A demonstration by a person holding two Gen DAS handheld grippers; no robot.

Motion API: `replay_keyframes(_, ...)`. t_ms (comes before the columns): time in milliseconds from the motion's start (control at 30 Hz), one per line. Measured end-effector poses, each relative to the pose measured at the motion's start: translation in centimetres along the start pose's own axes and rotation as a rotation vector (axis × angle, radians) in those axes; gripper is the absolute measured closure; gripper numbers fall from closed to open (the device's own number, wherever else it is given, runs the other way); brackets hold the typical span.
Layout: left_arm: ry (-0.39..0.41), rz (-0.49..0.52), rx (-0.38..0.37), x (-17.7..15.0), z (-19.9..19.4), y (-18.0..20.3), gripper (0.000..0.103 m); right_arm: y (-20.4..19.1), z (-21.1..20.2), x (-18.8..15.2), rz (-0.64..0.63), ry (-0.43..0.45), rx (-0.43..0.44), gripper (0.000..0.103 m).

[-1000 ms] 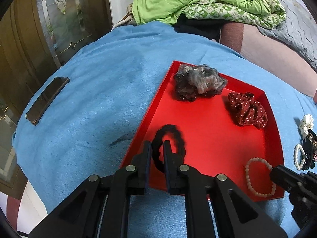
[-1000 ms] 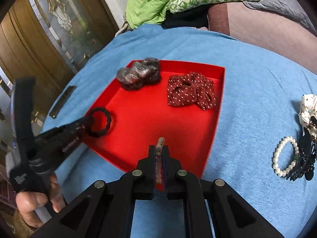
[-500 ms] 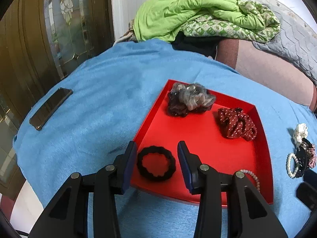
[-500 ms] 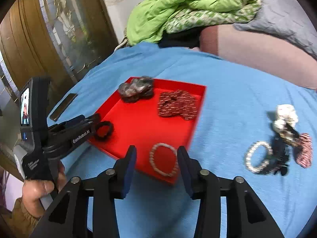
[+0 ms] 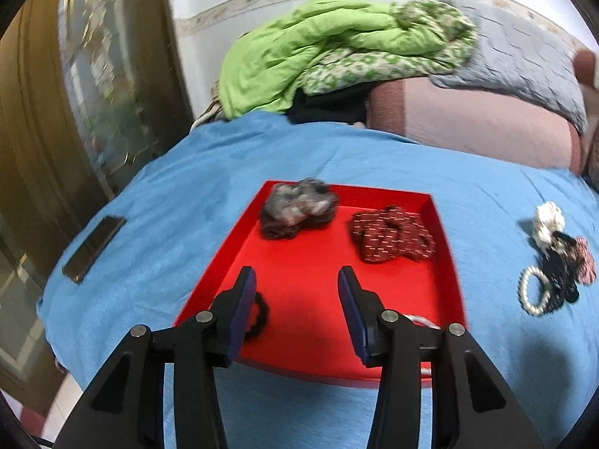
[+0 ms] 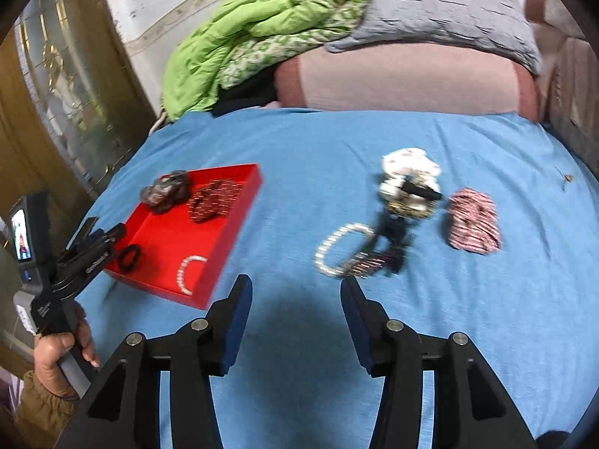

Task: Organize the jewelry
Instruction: 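Move both open tools back toward the remaining accessories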

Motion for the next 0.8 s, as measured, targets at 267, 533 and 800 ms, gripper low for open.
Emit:
replay_keyframes(267, 0.028, 0.061, -0.081, 1.6, -3.6, 4.0, 0.052, 5.3, -1.8, -0.4, 0.019, 0.025, -0.051, 0.049)
replay_keyframes(533, 0.04, 0.146, -0.203, 3.2, -5.8, 9.7, 0.047, 11.8, -2.1, -0.3, 0.107, 0.031, -0.118, 0.049)
replay_keyframes(800, -0.106, 0.168, -0.37, 2.5, -4.3, 16.6, 0.047, 16.1, -0.6, 0.3, 0.152, 0.03, -0.171, 0.049)
Point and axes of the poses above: each gripper's, at about its wrist camera, not at the fingertips, and z roughly the way its jaws point, y to its right, x to its top, the point moved 7 cm from there along z, roughly the way its jaws point, and after that the axes turned 4 degrees about y, right-handed, at the moved point
